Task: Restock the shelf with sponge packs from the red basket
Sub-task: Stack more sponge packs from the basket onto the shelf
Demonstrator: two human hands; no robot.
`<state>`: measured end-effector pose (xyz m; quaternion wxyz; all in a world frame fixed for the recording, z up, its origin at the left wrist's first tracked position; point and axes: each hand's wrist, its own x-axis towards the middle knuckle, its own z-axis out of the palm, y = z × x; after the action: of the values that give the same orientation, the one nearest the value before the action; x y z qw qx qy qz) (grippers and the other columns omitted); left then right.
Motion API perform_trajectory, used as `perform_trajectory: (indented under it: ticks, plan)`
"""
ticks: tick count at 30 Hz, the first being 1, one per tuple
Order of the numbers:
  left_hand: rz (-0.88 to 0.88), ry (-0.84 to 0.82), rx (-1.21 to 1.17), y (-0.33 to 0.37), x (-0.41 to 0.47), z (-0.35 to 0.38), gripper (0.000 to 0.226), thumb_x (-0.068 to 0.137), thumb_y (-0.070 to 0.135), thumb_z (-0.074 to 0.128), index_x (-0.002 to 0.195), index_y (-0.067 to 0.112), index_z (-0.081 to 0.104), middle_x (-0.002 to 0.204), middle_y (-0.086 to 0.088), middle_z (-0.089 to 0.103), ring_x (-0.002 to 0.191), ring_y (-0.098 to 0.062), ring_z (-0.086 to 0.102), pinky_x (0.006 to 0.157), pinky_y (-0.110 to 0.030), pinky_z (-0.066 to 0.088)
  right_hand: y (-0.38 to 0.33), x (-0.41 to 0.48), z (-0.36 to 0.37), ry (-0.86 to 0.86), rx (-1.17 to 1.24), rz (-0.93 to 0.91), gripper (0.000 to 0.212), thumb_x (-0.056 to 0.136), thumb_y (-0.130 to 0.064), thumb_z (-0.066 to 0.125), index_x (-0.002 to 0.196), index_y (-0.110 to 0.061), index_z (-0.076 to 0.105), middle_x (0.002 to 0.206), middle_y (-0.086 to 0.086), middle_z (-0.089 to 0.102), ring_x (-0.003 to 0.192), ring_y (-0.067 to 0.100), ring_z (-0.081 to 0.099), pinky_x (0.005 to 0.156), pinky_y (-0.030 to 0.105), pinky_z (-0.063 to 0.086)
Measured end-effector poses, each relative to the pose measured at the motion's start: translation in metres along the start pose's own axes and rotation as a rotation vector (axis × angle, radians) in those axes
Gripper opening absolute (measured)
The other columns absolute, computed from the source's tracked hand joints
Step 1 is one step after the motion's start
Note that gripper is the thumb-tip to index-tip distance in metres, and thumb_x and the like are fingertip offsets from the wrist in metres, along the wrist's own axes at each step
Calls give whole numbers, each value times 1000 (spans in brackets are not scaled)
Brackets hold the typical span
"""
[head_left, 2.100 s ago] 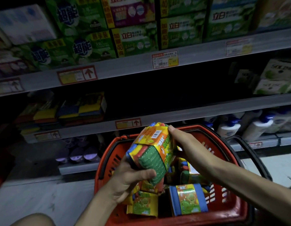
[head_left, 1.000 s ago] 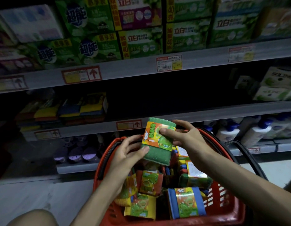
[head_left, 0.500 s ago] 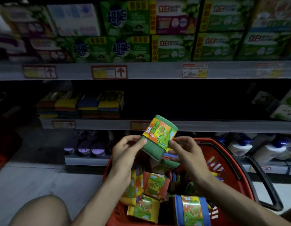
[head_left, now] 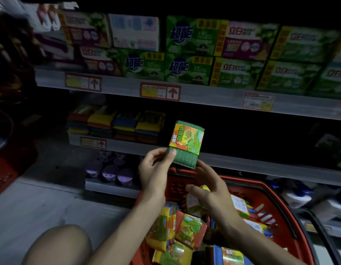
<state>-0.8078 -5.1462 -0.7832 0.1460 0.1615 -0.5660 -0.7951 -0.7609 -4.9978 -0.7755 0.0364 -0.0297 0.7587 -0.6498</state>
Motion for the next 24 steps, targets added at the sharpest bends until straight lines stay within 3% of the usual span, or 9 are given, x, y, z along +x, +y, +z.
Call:
perform_trajectory:
  ticks: [3,6,8,11,15,18,21,24]
  plan:
    - [73,2,25,2,8,5,15,87,14,80,99,14,72,89,8,79,86,-8,75,75,-23,60,1,11,14,25,6,-25,69,90,0,72,147,-29,46,137,-14,55,110,-25,49,74,-1,45]
    - [117,17,53,0,22,9,13,86,15,81,95,21,73,89,4,79,90,-12,75,78,-30,60,6,28,23,66,-10,-67,63,90,4,71,143,-23,50,135,-9,56,105,-26,52,74,0,45]
    - [135,22,70,-1,32,11,14,86,18,82,93,25,73,92,3,79,93,-14,75,83,-36,61,10,40,27,90,23,-83,63,90,5,70,144,-22,52,135,-10,60,111,-18,57,81,9,52]
    - [175,26,114,-2,44,13,12,86,20,82,94,25,73,93,2,78,93,-13,73,85,-37,60,17,55,32,125,57,-98,71,86,1,72,148,-27,52,138,-11,64,129,2,56,102,33,53]
    - [206,-19,252,-2,54,13,8,93,27,74,100,32,75,102,7,76,99,-9,70,86,-31,58,20,72,37,168,77,-101,74,88,-5,73,153,-28,45,148,-9,56,137,9,51,110,39,48]
    - [190,-66,332,-2,60,11,14,99,27,67,109,30,75,110,8,76,103,-5,68,84,-18,55,22,80,40,224,112,-60,78,86,-16,76,154,-30,40,154,-6,48,142,14,45,115,48,42]
    - [171,-94,368,-1,65,10,25,101,27,63,124,25,72,116,8,74,99,2,66,77,-8,49,24,85,39,240,133,-54,80,82,-24,74,154,-28,40,151,-7,51,137,15,52,110,48,48]
    - [116,-111,352,-2,68,13,35,101,25,63,136,21,66,101,21,68,81,22,60,69,-1,45,25,93,37,212,132,-61,61,94,0,64,146,-27,49,125,-16,64,109,1,67,82,28,60]
